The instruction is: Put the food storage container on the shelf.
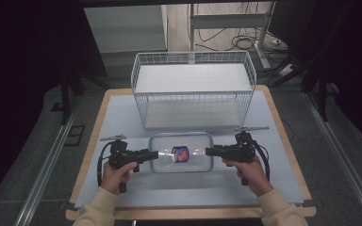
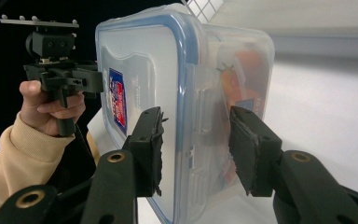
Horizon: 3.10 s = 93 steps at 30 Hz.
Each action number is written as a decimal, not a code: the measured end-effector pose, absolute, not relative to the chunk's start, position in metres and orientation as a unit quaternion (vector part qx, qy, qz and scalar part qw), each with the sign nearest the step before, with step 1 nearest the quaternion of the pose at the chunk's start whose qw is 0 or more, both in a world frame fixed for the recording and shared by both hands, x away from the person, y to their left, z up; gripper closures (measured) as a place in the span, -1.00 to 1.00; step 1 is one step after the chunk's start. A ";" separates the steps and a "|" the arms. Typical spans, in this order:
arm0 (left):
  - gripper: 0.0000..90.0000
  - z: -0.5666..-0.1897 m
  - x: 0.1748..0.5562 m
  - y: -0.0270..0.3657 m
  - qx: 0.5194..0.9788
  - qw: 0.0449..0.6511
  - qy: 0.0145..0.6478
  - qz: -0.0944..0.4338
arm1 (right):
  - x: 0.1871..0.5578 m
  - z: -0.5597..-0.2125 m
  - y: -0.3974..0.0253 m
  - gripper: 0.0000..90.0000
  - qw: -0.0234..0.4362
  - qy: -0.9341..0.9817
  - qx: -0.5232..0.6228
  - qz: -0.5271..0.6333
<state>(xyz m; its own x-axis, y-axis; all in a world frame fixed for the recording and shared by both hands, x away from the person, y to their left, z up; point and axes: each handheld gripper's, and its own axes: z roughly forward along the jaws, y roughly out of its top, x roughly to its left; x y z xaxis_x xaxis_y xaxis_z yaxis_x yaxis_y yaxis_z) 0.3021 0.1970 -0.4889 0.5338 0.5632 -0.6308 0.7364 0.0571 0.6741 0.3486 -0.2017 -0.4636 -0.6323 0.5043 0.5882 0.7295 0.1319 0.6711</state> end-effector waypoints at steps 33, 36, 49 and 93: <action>0.10 -0.401 0.327 0.184 0.690 0.580 0.432 -0.026 | 0.362 -0.382 -0.215 0.24 0.045 -0.741 -0.375 -0.556; 0.10 -0.396 0.328 0.184 0.691 0.581 0.430 -0.023 | 0.363 -0.377 -0.216 0.24 0.042 -0.740 -0.373 -0.558; 0.10 -0.362 0.340 0.181 0.692 0.589 0.417 -0.004 | 0.374 -0.344 -0.218 0.24 0.024 -0.738 -0.359 -0.571; 0.10 -0.310 0.453 0.169 0.683 0.591 0.429 -0.005 | 0.490 -0.288 -0.228 0.22 0.030 -0.739 -0.376 -0.558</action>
